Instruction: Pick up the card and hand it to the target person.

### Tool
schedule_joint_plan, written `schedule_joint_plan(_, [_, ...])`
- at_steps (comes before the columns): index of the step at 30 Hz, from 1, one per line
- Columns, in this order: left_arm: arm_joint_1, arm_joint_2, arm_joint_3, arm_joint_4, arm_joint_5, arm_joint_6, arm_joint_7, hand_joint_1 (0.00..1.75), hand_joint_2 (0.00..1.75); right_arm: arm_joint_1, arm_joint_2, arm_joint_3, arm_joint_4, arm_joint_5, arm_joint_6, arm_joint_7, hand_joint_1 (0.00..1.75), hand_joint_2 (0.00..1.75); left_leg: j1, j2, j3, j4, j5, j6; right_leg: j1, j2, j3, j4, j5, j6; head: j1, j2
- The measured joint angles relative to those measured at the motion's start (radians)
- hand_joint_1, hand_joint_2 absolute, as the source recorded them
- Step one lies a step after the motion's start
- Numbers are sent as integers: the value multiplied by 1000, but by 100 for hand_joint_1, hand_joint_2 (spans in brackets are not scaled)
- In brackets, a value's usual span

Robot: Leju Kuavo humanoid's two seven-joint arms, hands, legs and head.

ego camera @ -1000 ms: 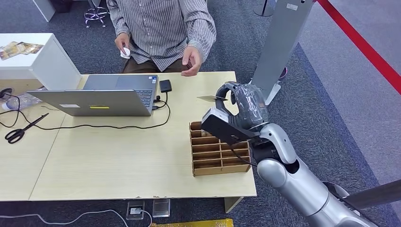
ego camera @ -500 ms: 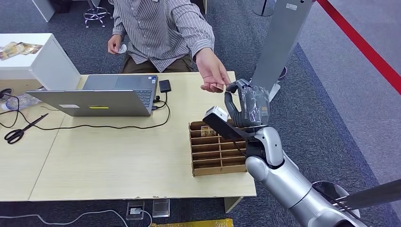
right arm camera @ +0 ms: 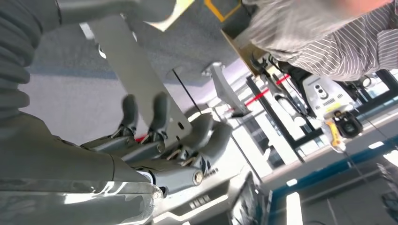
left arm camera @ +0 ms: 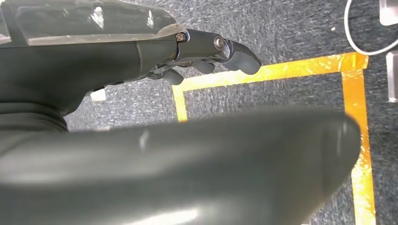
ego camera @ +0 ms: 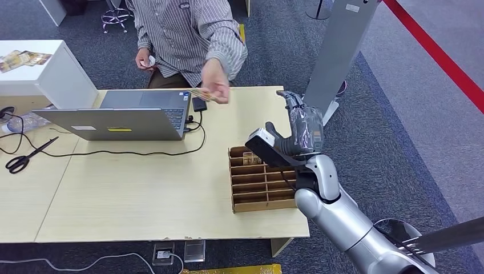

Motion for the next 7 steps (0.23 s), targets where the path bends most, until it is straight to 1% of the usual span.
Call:
schedule_joint_plan(3, [2, 0, 0, 0, 8, 12, 2, 0, 0, 1, 1, 0, -1, -90, 23, -3, 0, 175, 0, 0, 0, 0, 0, 0, 0, 0, 0, 0, 0, 0, 0, 0])
schedule_joint_plan(6, [4, 1, 1, 0, 16, 22, 2, 0, 0, 10, -1, 0, -14, -233, 75, -14, 0, 175, 0, 0, 0, 0, 0, 0, 0, 0, 0, 0, 0, 0, 0, 0])
schedule_joint_plan(7, [4, 1, 1, 0, 18, 24, 3, 0, 0, 13, -1, 0, -18, -263, 86, -16, 0, 175, 0, 0, 0, 0, 0, 0, 0, 0, 0, 0, 0, 0, 0, 0])
